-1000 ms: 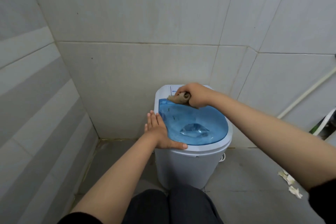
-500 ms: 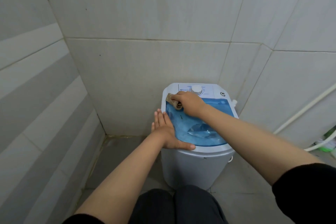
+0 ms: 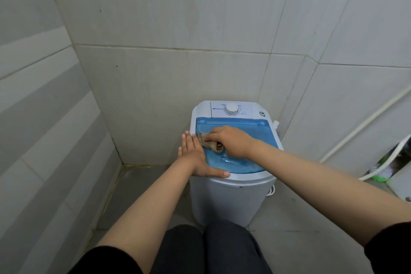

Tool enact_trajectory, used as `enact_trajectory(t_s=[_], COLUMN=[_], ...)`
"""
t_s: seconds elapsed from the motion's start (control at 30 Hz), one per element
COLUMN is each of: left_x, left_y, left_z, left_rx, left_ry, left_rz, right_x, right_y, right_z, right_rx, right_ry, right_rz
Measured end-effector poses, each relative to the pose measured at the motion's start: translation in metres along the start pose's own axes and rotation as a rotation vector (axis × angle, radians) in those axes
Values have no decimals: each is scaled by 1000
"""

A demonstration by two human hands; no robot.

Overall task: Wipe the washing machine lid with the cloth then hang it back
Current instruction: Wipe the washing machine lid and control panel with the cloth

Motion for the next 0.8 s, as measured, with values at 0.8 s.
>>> enact_trajectory(t_s=[0.8], left_x=[1], left_y=[0], left_z=[-1], left_rx=[-10], left_ry=[16], left_rz=[-32], right_x=[27], right_y=[12], right_z=[-53], right_rx=[-166], right_ry=[-212], right_rz=[221])
Point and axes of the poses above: each hand's wrist, its own z-axis towards the middle knuckle, its own x-axis out of the back of the hand, y = z × x, the point moved 7 cm from there along z, towards the middle knuckle, and after that the axes turned 2 degrees about y, right-handed, at the moved point
